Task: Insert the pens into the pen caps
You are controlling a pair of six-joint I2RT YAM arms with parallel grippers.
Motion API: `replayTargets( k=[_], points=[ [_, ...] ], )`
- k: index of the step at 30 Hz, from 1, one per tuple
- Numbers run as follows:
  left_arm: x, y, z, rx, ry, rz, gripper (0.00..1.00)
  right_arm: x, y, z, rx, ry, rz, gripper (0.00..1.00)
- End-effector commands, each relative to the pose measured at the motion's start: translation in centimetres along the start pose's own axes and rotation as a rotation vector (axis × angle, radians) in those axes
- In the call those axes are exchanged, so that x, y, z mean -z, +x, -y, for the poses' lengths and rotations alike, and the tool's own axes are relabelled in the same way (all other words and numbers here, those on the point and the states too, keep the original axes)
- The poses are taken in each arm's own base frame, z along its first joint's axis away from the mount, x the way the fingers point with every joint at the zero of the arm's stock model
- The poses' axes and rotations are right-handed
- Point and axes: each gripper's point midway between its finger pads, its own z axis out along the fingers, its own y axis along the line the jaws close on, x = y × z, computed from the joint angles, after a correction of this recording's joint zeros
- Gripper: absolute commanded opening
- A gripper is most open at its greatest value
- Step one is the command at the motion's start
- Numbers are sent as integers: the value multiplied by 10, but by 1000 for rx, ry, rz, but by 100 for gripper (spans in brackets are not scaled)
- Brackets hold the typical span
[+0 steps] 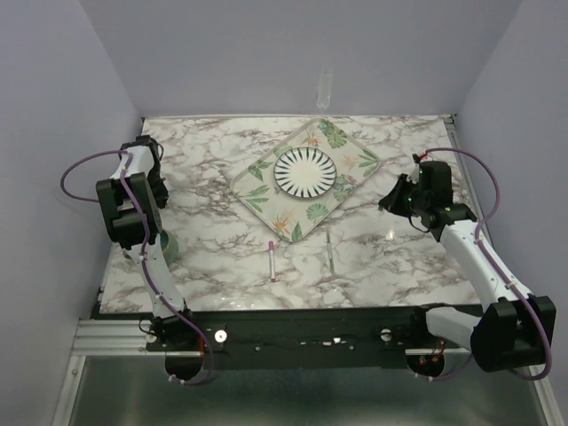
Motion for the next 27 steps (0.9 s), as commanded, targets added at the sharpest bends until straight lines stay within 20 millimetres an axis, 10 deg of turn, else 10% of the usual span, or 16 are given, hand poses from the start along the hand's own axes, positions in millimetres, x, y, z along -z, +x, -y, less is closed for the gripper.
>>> replayTargets(
  k=[1,11,18,27],
  points=[
    [-15,11,-8,-56,-27,-54,1,2,-7,-3,16,-9,23,1],
    [24,38,-3,-494,169,-81,0,20,-13,-14,26,-61,88,1],
    [46,55,-36,-779,272,-122,0,30,-19,-19,35,-84,120,1],
    [124,82,-87,-1177,614,-65,0,34,-11,-35,16,-168,89,1]
  ],
)
